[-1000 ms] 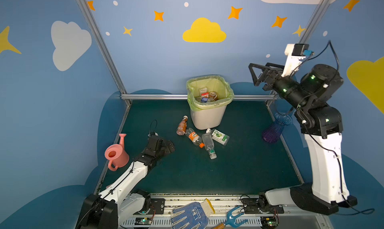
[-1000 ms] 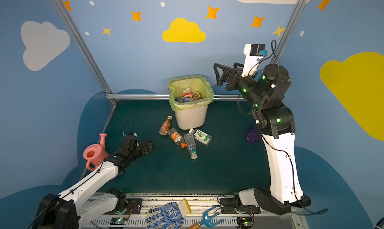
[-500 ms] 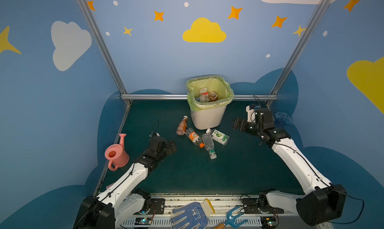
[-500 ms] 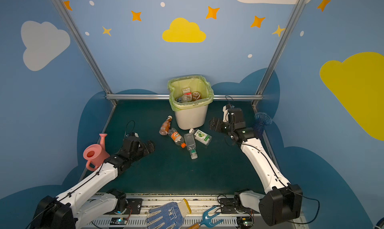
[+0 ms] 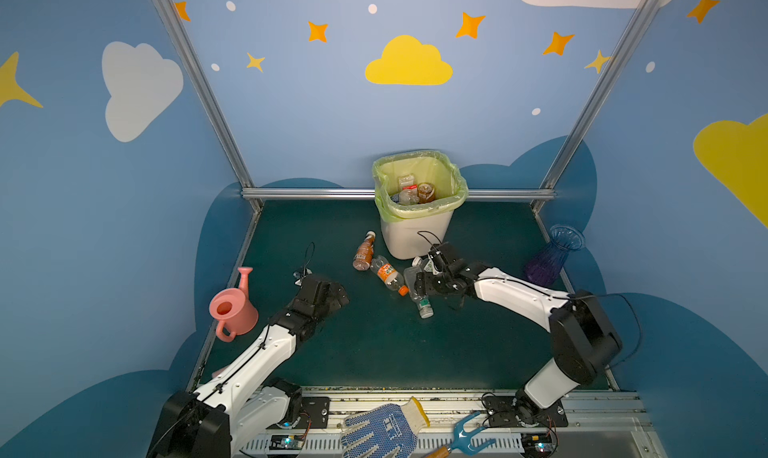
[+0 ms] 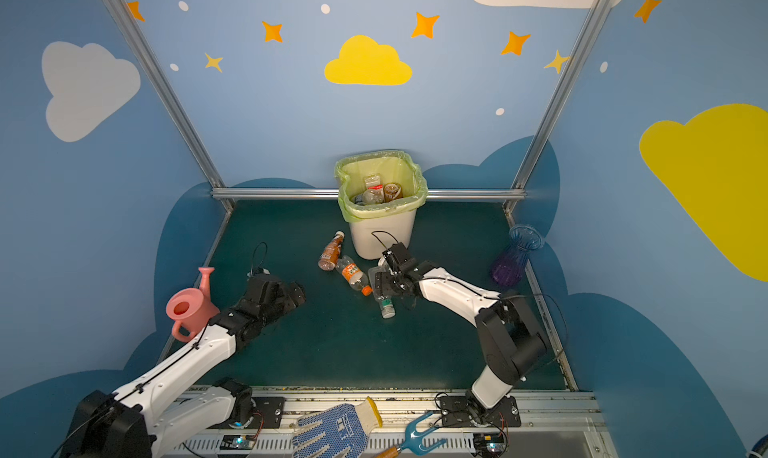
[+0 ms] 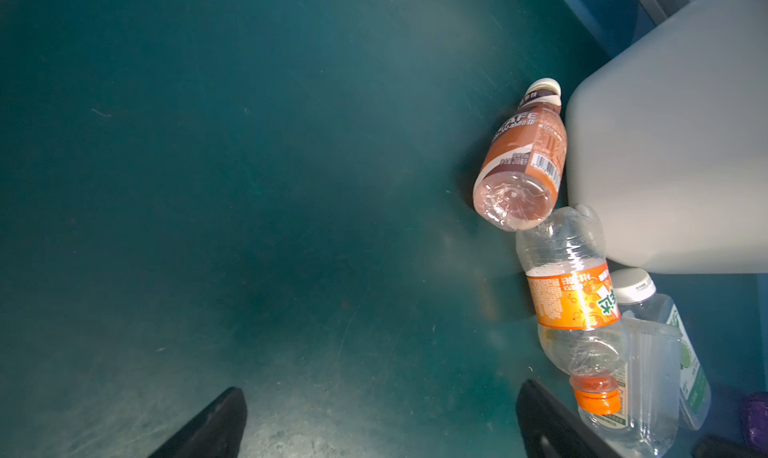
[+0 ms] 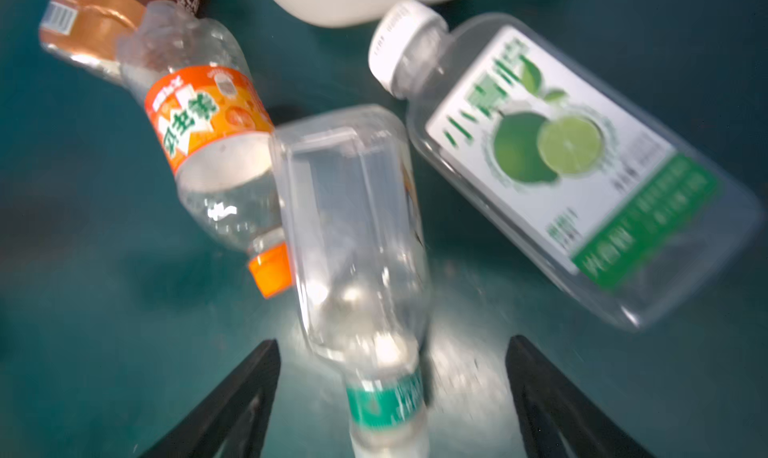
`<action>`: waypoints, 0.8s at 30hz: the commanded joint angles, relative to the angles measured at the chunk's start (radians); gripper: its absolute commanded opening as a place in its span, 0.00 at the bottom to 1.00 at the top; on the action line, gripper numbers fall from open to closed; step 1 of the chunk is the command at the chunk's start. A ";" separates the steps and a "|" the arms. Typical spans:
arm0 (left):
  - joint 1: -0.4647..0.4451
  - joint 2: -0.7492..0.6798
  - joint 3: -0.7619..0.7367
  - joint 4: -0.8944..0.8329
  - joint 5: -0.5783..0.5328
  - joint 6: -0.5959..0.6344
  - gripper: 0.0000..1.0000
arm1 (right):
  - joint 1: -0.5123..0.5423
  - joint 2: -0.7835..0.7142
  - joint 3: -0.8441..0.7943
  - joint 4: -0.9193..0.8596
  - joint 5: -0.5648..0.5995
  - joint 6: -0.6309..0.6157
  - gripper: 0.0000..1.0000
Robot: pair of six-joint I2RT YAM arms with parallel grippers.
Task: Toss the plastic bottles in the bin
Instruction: 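Lower the right gripper onto the square clear bottle and close on it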
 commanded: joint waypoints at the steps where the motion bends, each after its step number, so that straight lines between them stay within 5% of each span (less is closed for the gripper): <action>1: 0.009 -0.023 -0.008 -0.038 -0.023 0.003 1.00 | 0.032 0.065 0.100 -0.073 0.102 -0.021 0.85; 11: 0.022 -0.100 -0.051 -0.049 -0.047 0.018 1.00 | 0.044 0.197 0.206 -0.166 0.182 -0.031 0.75; 14: 0.026 -0.118 -0.064 -0.046 -0.052 0.015 1.00 | 0.045 0.210 0.222 -0.195 0.190 -0.035 0.64; 24: 0.027 -0.124 -0.079 -0.041 -0.049 0.005 1.00 | 0.054 0.080 0.073 -0.214 0.164 -0.015 0.48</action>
